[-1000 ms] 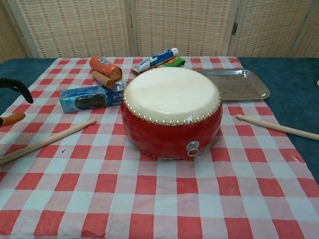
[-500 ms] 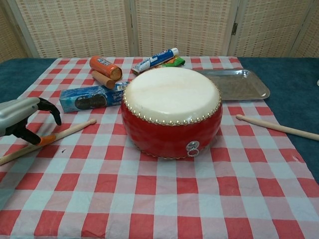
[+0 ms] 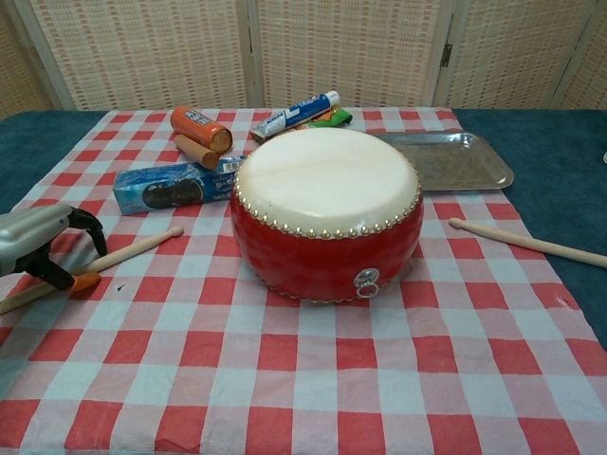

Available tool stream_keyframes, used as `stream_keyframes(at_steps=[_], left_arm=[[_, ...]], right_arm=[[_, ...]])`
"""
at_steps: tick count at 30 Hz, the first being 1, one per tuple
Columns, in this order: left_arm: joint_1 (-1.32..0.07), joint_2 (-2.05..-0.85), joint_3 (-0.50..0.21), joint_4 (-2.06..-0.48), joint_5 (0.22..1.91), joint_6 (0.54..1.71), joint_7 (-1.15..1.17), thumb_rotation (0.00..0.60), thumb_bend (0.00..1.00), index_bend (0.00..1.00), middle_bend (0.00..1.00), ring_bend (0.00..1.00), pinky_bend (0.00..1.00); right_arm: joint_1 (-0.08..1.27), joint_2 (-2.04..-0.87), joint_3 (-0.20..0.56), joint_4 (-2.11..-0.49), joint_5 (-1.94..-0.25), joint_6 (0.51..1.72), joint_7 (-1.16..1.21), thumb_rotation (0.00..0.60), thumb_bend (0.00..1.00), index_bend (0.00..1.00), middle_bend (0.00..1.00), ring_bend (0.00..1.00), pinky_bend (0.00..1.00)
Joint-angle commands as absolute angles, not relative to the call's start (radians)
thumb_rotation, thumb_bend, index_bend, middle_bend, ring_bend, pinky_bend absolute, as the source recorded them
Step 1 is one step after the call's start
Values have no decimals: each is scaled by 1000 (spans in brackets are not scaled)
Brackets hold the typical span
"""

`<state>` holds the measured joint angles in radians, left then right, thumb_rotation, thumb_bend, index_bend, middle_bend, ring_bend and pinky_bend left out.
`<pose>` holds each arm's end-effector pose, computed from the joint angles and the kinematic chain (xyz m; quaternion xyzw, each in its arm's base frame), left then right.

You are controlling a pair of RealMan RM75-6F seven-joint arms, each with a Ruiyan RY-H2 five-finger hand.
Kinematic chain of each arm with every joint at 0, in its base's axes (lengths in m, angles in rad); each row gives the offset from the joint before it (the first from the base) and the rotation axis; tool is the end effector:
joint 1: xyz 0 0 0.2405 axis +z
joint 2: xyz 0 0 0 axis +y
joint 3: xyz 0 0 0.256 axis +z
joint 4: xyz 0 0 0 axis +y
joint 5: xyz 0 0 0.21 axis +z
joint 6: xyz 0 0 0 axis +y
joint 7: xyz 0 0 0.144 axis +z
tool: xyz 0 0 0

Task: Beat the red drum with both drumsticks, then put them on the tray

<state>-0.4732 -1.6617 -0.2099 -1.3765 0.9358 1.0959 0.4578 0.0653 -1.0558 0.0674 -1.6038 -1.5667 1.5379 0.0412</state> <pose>-0.2515 0.3020 -0.0223 -0.6198 -0.4878 -0.2898 0.5421 -0.3069 -0.1785 0.1854 0.6021 -0.3489 0.4083 0.5907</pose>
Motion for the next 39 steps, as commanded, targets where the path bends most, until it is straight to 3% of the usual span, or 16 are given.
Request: stream_keyframes(at_steps=[1,11,17,24,29,35,39], left_arm=[[-478,-1651,-210,-1390,926,1073,440,600,352,446,135,0,0],[-490,-1664,-186,-1377,949,1093,452,600,407,601,153,0,1],[-459,-1654,-187,-1407,1000,1132,346,600,420,638,193,0,4],[-385,-1576,-185,-1490,1146,1194,49,600,431,640,273,57,36],[-337,-1532,-189,-1512,1216,1206,-231,600,445,637,376,164,112],[-321,-1486,-230,-1522,1200,1054,-704,600,447,616,469,289,232],[-329,-1460,-252,-1487,1227,935,-1005,600,461,586,485,321,275]], right_arm=[[67,-1057,67,-1605,-1569,1537,41,600,154,0,179,90,260],[70,-1056,66,-1604,-1568,1532,43,600,154,0,179,90,259],[66,-1057,67,-1602,-1565,1539,45,600,154,0,179,90,259],[64,-1055,67,-1607,-1568,1547,41,600,154,0,179,90,259],[59,-1052,68,-1613,-1569,1558,38,600,154,0,179,90,259],[59,-1057,67,-1618,-1575,1562,34,600,154,0,179,90,259],[57,-1055,65,-1621,-1576,1561,32,600,154,0,179,91,259]])
